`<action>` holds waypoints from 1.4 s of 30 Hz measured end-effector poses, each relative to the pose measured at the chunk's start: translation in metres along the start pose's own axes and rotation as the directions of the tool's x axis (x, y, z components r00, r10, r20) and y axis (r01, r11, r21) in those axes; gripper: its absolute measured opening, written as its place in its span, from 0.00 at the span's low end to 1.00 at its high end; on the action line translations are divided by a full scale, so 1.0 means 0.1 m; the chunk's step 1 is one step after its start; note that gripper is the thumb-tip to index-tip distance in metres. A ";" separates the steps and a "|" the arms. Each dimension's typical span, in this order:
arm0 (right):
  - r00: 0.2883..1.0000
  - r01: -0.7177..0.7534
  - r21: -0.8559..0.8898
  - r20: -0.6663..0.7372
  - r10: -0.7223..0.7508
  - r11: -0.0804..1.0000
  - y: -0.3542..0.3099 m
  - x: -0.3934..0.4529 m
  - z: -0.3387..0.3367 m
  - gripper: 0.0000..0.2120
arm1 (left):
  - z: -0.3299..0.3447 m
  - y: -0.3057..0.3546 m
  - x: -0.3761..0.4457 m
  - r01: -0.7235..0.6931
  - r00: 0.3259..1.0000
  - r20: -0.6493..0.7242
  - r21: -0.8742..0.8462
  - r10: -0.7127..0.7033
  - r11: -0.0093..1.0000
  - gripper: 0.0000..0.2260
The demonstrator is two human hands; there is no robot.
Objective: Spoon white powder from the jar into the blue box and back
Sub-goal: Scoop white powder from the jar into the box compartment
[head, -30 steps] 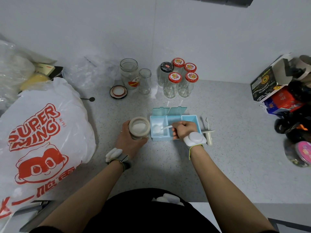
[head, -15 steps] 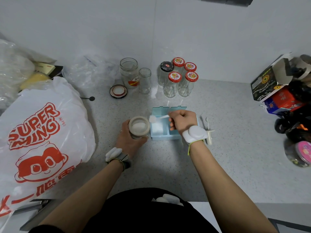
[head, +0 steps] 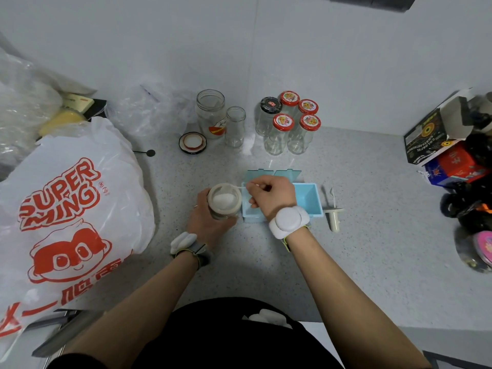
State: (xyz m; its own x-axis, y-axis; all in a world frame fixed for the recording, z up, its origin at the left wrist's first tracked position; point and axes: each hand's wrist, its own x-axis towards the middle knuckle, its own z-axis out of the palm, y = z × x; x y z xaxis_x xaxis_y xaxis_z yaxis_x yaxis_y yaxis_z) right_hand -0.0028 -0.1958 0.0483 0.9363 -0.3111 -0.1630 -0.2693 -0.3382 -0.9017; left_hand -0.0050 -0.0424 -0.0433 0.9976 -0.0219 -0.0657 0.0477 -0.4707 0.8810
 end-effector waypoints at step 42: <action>0.940 -0.306 0.117 -0.122 0.320 0.945 0.48 0.15 -0.30 0.16 | -0.02 0.01 -0.01 0.000 1.000 0.018 -0.044 0.000 0.999 0.35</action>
State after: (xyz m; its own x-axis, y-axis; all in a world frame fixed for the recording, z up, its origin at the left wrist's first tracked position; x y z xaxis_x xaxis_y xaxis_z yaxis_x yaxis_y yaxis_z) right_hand -0.0084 -0.2433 0.0141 0.7661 -0.5092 -0.3923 -0.5145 -0.1200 -0.8490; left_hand -0.0063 -0.0405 -0.0415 0.9965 -0.0383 -0.0739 0.0502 -0.4313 0.9008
